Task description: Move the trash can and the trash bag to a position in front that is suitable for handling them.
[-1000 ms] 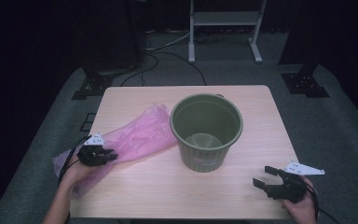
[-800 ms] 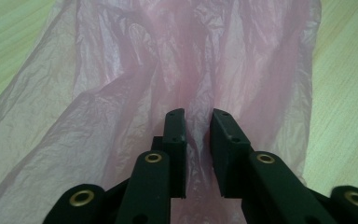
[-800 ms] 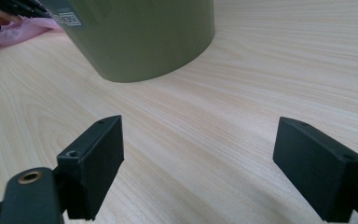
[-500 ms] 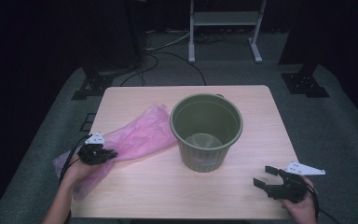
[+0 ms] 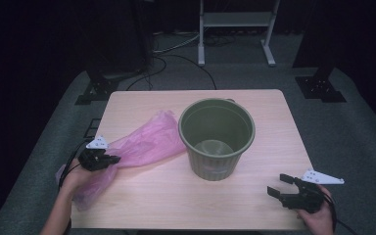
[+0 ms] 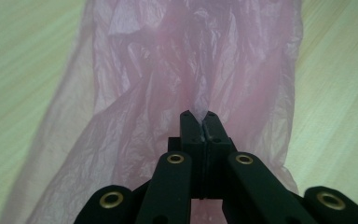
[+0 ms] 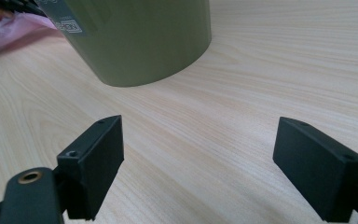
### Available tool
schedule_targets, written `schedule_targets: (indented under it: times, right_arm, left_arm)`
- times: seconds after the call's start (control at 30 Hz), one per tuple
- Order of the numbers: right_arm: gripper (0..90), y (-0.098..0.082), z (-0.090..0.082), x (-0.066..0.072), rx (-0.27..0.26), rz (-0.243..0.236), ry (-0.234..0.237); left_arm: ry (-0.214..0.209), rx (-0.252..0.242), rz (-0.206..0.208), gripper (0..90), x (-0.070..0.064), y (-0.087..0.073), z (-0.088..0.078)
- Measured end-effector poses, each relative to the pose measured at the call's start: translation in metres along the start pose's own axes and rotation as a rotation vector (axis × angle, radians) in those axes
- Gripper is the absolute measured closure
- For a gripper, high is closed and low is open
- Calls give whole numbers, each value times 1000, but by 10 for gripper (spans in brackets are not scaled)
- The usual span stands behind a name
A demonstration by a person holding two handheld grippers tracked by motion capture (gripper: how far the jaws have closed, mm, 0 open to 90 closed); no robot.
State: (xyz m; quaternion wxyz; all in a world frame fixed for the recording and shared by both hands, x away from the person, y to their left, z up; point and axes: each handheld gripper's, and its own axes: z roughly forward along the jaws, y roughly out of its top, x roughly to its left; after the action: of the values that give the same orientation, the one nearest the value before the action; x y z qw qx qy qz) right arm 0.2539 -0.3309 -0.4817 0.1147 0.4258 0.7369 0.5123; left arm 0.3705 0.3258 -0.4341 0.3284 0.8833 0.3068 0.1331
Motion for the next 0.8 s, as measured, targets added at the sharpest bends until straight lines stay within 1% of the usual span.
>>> schedule_targets:
  times: [0.03, 0.07, 0.13, 0.2, 0.23, 0.27, 0.3, 0.33, 0.37, 0.4, 0.43, 0.47, 0.5, 0.53, 0.57, 0.63, 0.67, 0.7, 0.73, 0.8]
  right_arm:
    - [154, 0, 0, 0, -2, 0, 0]
    - [154, 0, 0, 0, -4, -2, 0]
    - [154, 0, 0, 0, -4, -3, 0]
    - [153, 0, 0, 0, -4, -3, 0]
    - [153, 0, -1, 0, -5, -3, 0]
    - [154, 1, -1, 0, -5, -3, 0]
    - [153, 1, -1, 0, -4, -1, -1]
    - [153, 1, -1, 0, -4, -1, -1]
    - [154, 1, -1, 0, -6, 0, -1]
    - [154, 1, -1, 0, -6, 0, -1]
    - [154, 1, -1, -1, -7, 1, -1]
    - [154, 1, -1, -1, -7, 1, -1]
    - [153, 1, -1, -1, -6, 2, -2]
    - [153, 1, -1, -1, -6, 2, -2]
    - [154, 1, -1, 0, -6, 2, -2]
    - [154, 1, -1, 0, -6, 2, -3]
    - [154, 1, -1, 0, -6, 2, -3]
    - [154, 1, -2, 0, -9, 3, -3]
    - [154, 1, -2, 0, -9, 3, -3]
    - [154, 1, -3, 0, -10, 4, -3]
  left_arm:
    - [-1, -14, 12, 897, -1, 4, -8]
    - [1, -20, 15, 897, -1, 6, -12]
    - [0, -26, 19, 897, -2, 8, -15]
    - [1, -39, 31, 897, -2, 12, -25]
    - [3, -47, 44, 897, -3, 15, -33]
    - [3, -47, 44, 897, -3, 15, -33]
    - [7, -56, 59, 897, -4, 19, -43]
    - [7, -56, 59, 897, -4, 19, -43]
    - [12, -72, 69, 897, -4, 23, -53]
    - [12, -72, 69, 897, -4, 23, -53]
    - [17, -82, 81, 897, -5, 28, -64]
    - [17, -82, 81, 897, -5, 28, -64]
    - [20, -95, 90, 897, -5, 32, -73]
    - [20, -95, 90, 897, -5, 32, -73]
    - [21, -110, 100, 897, -5, 38, -85]
    - [21, -120, 111, 897, -6, 43, -95]
    - [21, -120, 111, 897, -6, 43, -95]
    - [22, -126, 128, 896, -7, 49, -105]
    - [22, -126, 128, 896, -7, 49, -105]
    - [19, -132, 145, 896, -9, 56, -115]
